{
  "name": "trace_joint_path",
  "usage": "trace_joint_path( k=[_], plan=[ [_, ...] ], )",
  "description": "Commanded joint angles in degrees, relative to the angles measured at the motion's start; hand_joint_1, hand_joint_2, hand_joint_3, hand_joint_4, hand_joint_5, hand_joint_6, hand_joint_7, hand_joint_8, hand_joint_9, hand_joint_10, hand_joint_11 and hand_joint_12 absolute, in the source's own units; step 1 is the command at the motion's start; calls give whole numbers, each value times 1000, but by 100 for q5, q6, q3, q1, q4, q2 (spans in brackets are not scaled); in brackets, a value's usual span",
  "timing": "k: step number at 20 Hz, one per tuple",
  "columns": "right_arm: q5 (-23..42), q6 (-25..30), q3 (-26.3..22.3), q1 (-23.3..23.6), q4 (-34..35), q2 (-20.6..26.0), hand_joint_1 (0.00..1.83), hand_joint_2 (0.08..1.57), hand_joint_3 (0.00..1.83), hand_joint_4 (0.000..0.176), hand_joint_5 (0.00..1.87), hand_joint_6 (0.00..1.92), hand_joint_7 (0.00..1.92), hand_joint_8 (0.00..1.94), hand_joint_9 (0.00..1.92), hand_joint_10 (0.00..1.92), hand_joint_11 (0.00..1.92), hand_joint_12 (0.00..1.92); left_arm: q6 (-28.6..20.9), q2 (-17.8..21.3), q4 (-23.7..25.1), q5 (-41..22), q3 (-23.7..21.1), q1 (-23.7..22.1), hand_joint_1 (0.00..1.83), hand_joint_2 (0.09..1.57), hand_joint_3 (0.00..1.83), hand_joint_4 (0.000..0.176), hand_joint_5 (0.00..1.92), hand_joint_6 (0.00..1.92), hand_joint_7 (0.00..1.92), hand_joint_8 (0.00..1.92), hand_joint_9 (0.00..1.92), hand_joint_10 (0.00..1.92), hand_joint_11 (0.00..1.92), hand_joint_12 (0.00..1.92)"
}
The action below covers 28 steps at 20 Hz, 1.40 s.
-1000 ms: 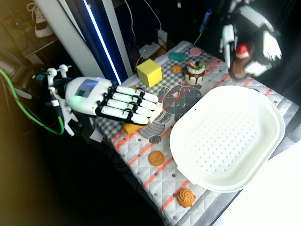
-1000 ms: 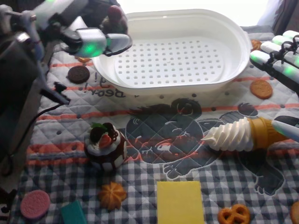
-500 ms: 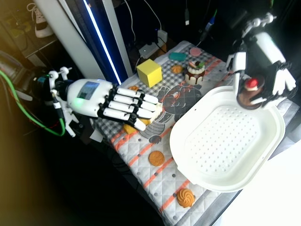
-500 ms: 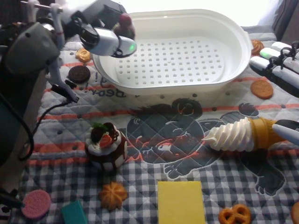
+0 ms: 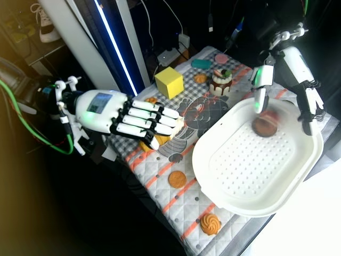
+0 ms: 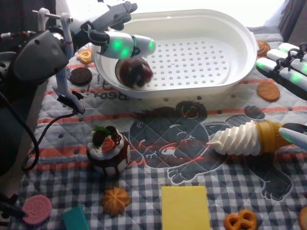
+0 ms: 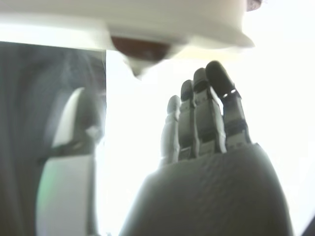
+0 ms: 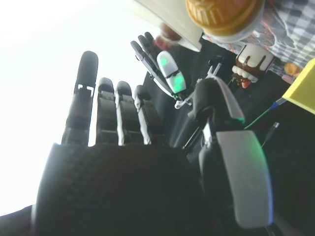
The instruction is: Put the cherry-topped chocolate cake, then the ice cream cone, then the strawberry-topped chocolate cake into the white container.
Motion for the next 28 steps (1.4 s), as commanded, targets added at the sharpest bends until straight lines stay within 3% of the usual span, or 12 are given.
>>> trace_joint_path(
  k=[1,3,5,6,10,12,14,15,22,25,26,28],
  plan=[
    [722,41,24,58,-68,15,490,1331,0,0,0,0,0,0,0,0,0,972,-46,60,101,-598,-13,-25,685,1082,8,23,84,6,21,0,0,37,0,731],
    [722,139,29,58,-118,19,546,1320,0,0,0,0,0,0,0,0,0,742,-47,192,170,-756,-186,12,561,1117,5,79,25,0,0,0,0,1,0,328],
    [717,372,72,51,-194,20,604,1272,0,0,0,0,0,0,0,0,0,521,-153,364,338,-955,-402,64,520,1148,4,90,4,0,0,0,0,0,0,519],
    [715,568,113,27,-253,20,578,1250,0,0,0,0,0,0,46,17,0,805,-490,501,587,-1102,-537,129,599,1220,7,51,0,0,0,0,0,0,0,388],
    [330,639,144,126,-478,11,687,1189,0,16,0,0,0,0,102,43,0,1659,-2323,1076,1572,-1855,-965,524,343,1197,0,167,0,0,0,0,0,0,0,0],
    [184,659,174,171,-531,-34,729,1177,0,7,0,0,0,0,72,35,0,1337,-2459,1301,1699,-2250,-1238,671,409,1273,0,172,4,4,0,0,6,1,0,523],
    [23,759,247,191,-556,-121,742,1172,0,0,0,0,0,0,51,28,0,968,-2461,1564,1840,-2711,-1594,856,378,1287,0,151,14,3,0,0,2,1,0,399],
    [-69,824,293,193,-562,-177,681,1165,0,3,0,0,15,3,89,50,0,1306,-2461,1681,1923,-2966,-1775,945,381,1273,0,168,18,3,0,0,33,9,0,494],
    [-598,1053,582,208,-562,-559,823,1171,0,0,69,42,109,28,0,529,0,1645,-2461,2108,2328,-3916,-2407,1333,368,1253,0,176,46,5,26,2,46,4,0,569],
    [-765,1097,692,234,-560,-718,935,1225,8,0,309,371,471,350,198,1132,44,1835,-2461,2156,2350,-4062,-2479,1408,366,1278,1,170,54,3,45,2,58,4,0,564],
    [-822,1111,726,250,-560,-765,1094,1307,0,0,482,1329,708,1211,527,1327,436,1791,-2461,2171,2351,-4085,-2499,1422,382,1282,1,164,57,3,49,1,52,1,0,498],
    [-958,1146,818,305,-560,-885,1166,1280,0,0,606,1415,788,1497,813,1519,779,1879,-2461,2216,2354,-4124,-2531,1448,386,1264,0,170,64,3,46,0,66,5,0,593]
  ],
)
